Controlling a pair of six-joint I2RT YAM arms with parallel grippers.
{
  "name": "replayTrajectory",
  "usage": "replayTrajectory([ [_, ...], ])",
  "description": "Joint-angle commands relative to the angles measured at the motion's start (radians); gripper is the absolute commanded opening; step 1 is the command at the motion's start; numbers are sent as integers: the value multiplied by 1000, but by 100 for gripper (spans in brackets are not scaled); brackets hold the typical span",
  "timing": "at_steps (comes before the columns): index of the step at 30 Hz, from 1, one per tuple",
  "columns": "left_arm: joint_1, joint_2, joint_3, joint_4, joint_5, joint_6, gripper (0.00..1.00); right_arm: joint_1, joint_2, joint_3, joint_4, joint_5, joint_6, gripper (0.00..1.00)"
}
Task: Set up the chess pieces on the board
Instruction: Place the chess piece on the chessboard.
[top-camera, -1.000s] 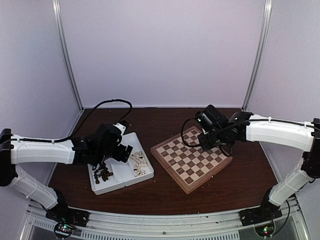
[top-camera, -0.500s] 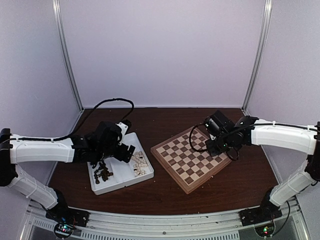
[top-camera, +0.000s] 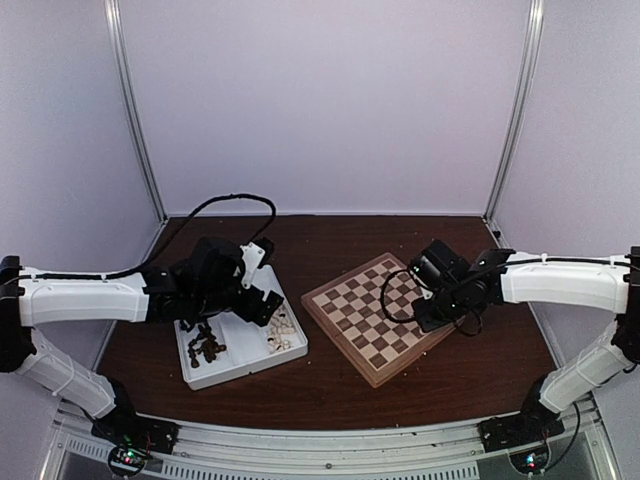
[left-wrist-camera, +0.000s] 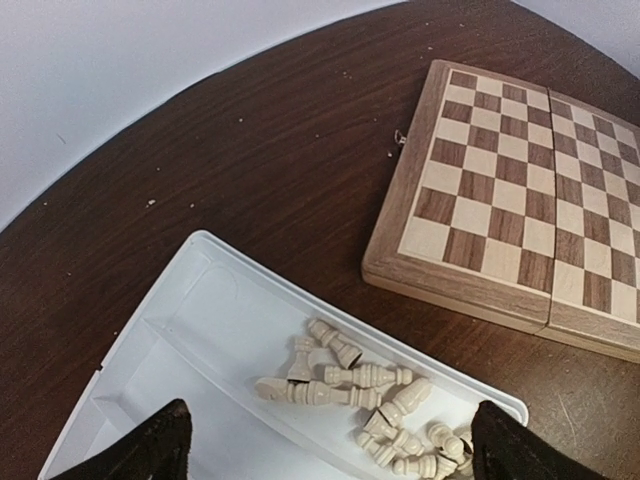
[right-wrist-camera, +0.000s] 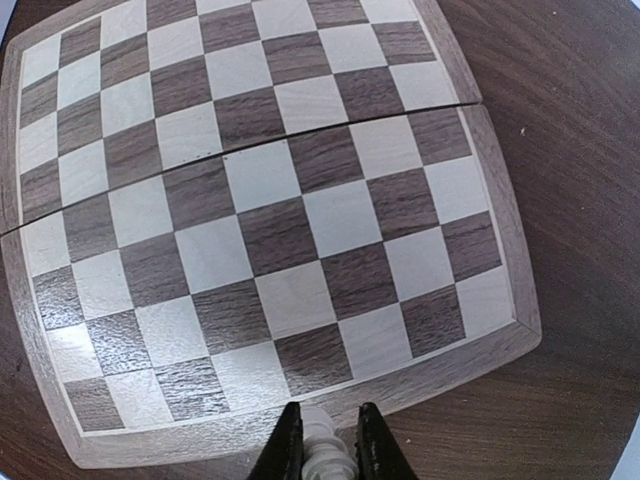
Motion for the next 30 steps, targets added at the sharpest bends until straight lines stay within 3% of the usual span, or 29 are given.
replayTrajectory([
  [1,3,16,-3,58,64,17,98,-4,-21,-35,73,-75,-2,7],
  [17,3,7,-14,59,77,18,98,21,2,-109,218,-61,-37,10],
  [30,3,3,-8,43,85,9,98,47,52,-104,238,0,-47,13],
])
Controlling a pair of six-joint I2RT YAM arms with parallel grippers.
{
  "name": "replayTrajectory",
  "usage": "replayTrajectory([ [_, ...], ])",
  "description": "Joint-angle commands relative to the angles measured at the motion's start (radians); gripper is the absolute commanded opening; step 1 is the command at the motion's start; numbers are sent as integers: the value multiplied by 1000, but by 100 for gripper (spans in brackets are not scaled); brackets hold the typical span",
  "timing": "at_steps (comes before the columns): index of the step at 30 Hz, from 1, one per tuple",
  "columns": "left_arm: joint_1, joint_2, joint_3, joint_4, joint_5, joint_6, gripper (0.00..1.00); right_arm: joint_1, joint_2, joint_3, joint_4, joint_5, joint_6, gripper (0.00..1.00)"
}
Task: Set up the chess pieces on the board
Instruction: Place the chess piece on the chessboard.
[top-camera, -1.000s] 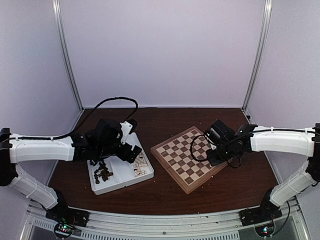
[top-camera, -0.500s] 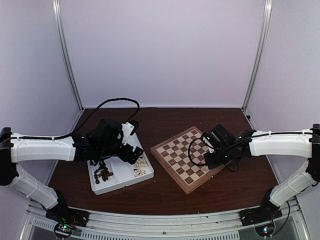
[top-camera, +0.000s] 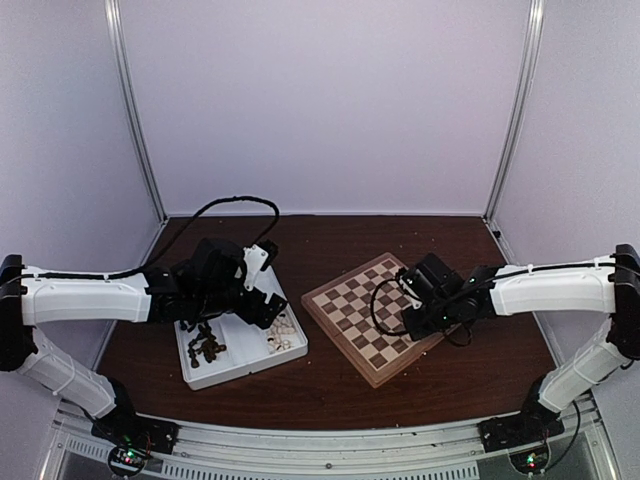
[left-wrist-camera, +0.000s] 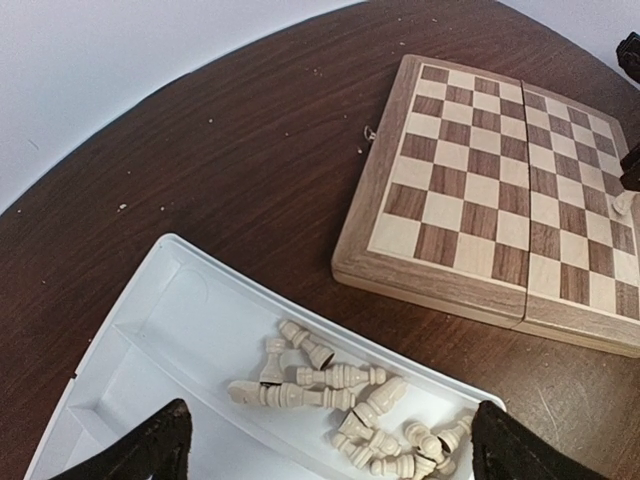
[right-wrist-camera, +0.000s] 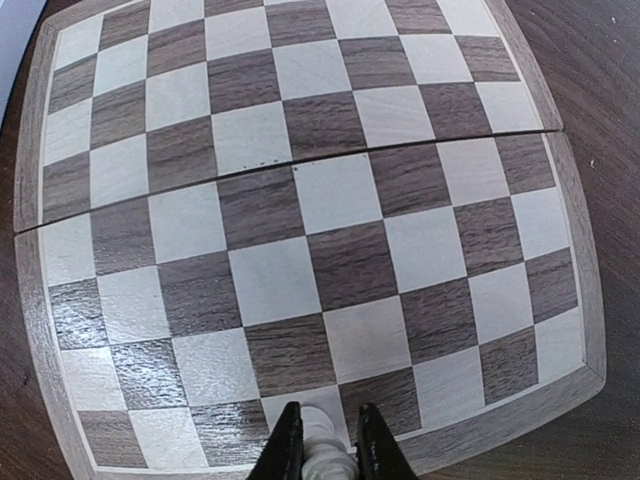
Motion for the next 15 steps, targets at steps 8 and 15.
replayTrajectory([
  [8,3,-14,-4,25,23,-1,98,23,-5,3,5,61,-24,59],
  [15,3,-21,-1,24,26,4,98,20,-118,-8,-4,88,-22,69],
])
